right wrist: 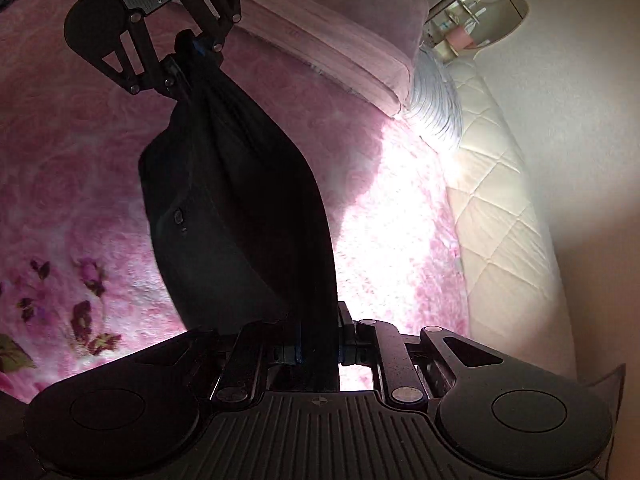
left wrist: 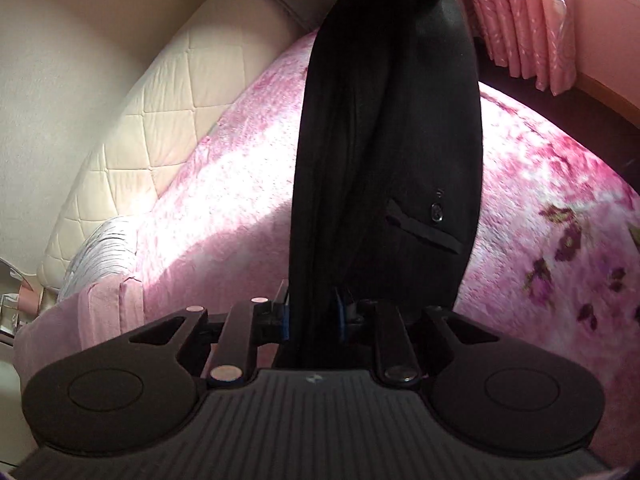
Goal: Fold clothes
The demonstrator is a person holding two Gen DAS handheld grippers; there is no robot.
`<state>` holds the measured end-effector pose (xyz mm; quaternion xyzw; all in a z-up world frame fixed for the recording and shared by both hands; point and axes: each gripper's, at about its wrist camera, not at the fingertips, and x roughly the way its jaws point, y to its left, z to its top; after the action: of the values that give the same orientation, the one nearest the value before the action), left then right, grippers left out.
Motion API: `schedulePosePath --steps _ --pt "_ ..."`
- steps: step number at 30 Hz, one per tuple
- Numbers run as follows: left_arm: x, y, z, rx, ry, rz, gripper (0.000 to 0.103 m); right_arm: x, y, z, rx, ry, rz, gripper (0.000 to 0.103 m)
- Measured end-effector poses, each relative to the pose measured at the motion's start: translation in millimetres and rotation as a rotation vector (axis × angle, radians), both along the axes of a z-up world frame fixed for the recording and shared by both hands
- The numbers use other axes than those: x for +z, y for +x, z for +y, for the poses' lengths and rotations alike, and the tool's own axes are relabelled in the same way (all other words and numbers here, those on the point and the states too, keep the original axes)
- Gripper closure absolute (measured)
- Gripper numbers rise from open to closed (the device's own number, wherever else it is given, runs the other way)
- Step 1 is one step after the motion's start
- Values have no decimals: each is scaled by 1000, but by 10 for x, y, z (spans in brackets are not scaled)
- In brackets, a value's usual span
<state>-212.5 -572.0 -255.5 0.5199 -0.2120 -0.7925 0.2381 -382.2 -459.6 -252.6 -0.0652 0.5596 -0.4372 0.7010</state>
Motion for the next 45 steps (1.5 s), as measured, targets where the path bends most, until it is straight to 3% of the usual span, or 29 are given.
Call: schedulePosePath --steps 4,9,13,16,18,22,24,28,31,34,37,40,45 --pt "207 -515 -528 73 -58 8 85 169 -433 -429 53 -28 -12 90" --pt "444 -1195 -1216 164 -138 16 85 363 -1236 -1370 149 -115 -22 90" --pt "349 -1985 -1870 234 -259 46 85 358 -1956 -2186 204 -215 13 90" --pt "-36 -2546 -2187 266 -307 82 85 134 -2483 -2595 211 -303 54 90" --pt "-489 -2897 -2318 282 -242 82 85 -225 -2776 -2776 184 -298 65 90" --pt "-1515 -3397 -2301 283 -48 2 85 -1248 -3191 -2942 108 -71 63 90" --pt "-1718 -3433 -2155 282 -39 -12 85 -1645 -3316 -2889 94 33 54 90" --pt "-1799 -3356 -1969 262 -67 -22 85 -1840 -3435 -2668 84 18 2 89" --pt "-1805 -3363 -1956 249 -39 -42 80 -1841 -3391 -2653 44 36 -6 83" --pt "-1738 -3297 -1957 245 28 -71 73 -1822 -3354 -2645 -12 67 -15 63" --pt "-1581 -3135 -1867 264 66 -61 73 -1634 -3456 -2572 -119 113 -72 63" --pt "-1371 -2979 -1814 306 99 -11 73 -1357 -3517 -2498 -199 134 -181 63" --pt "-1108 -2885 -2070 431 121 145 74 -1071 -3537 -2684 -300 153 -484 63"
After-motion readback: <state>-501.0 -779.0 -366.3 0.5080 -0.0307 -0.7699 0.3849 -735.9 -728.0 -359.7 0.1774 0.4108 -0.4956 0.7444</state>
